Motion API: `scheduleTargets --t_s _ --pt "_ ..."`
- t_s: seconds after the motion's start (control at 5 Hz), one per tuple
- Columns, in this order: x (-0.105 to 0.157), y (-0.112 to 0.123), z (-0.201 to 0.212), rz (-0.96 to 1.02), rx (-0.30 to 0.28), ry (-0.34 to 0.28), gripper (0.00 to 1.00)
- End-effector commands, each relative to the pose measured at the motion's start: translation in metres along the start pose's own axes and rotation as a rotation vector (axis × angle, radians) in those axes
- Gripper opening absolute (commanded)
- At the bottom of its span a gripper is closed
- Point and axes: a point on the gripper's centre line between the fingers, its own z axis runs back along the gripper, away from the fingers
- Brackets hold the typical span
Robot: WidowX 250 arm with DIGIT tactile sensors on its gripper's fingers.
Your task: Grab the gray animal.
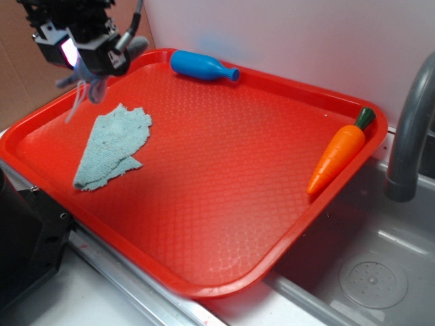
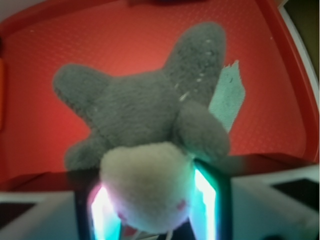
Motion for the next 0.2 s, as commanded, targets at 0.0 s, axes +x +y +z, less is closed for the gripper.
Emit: scheduleTargets --t_s 0.0 --pt "0.0049 0.0043 0.0423 0.027 -0.160 -0.030 0.00"
